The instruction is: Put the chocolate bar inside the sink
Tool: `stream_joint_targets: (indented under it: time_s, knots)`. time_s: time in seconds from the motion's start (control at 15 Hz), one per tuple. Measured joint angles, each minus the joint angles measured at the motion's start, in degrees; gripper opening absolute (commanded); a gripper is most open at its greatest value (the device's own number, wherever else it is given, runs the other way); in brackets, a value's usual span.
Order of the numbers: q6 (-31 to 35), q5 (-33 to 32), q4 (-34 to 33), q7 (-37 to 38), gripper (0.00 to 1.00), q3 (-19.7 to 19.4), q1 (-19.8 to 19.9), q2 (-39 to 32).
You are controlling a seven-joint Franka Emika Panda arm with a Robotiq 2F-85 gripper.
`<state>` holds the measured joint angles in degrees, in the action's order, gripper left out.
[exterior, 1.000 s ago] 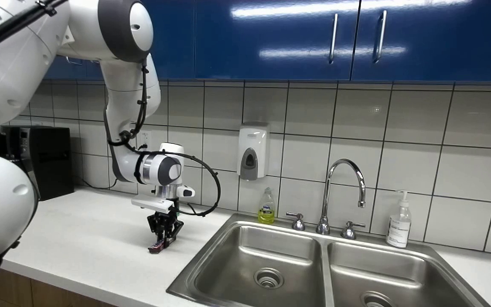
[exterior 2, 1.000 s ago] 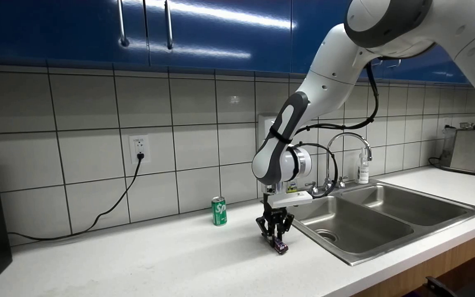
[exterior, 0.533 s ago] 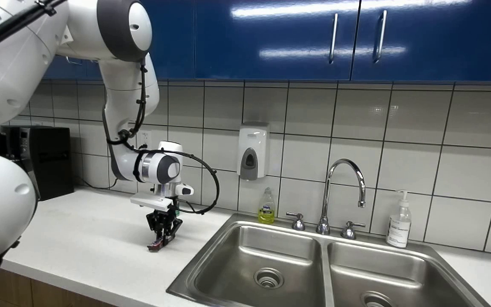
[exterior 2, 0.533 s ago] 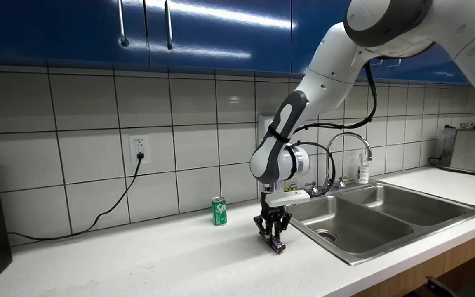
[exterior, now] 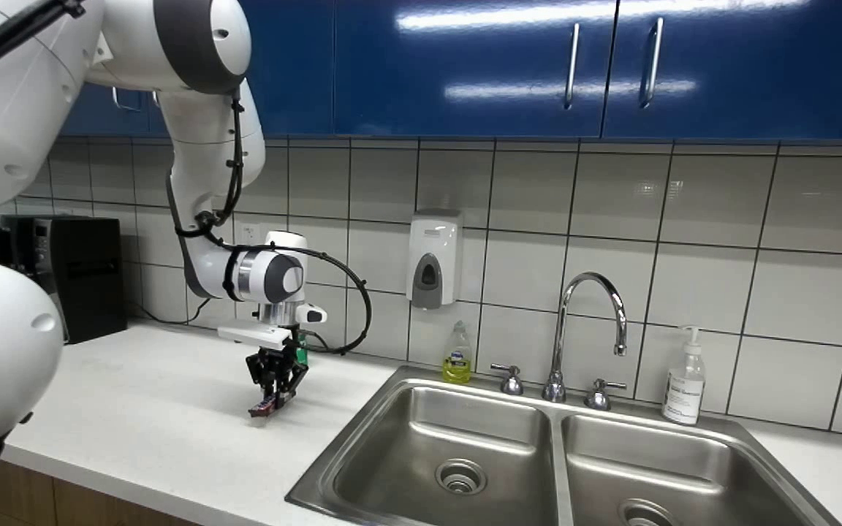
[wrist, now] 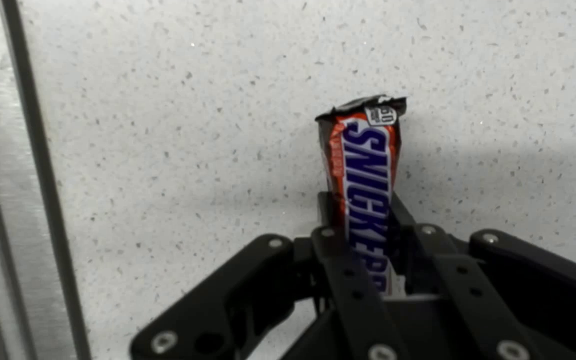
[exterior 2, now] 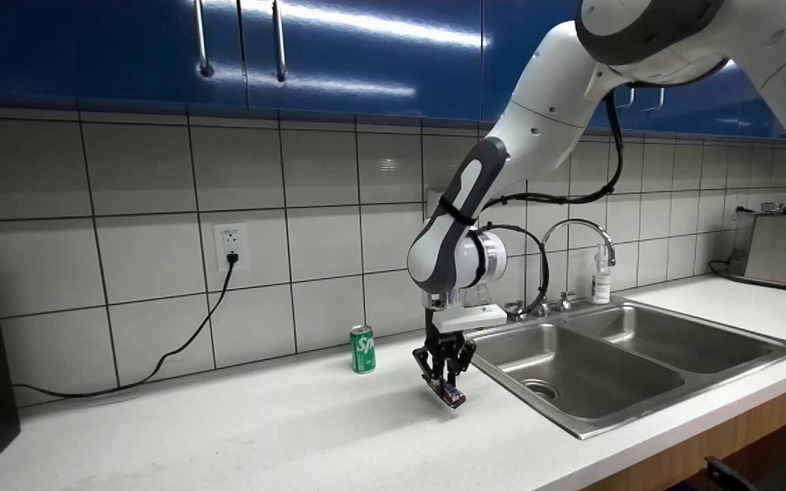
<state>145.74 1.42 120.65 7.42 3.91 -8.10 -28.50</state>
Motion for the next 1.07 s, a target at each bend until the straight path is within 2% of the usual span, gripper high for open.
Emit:
stream_joint_targets:
  time_s: [0.73,1.07]
  knots:
    - [-0.9,0.0,0.4,0.2,0.06,-0.2,0.1,3.2]
    - [-0.4,1.4,2.0,0.2,0.06,-2.2,2.5,4.6]
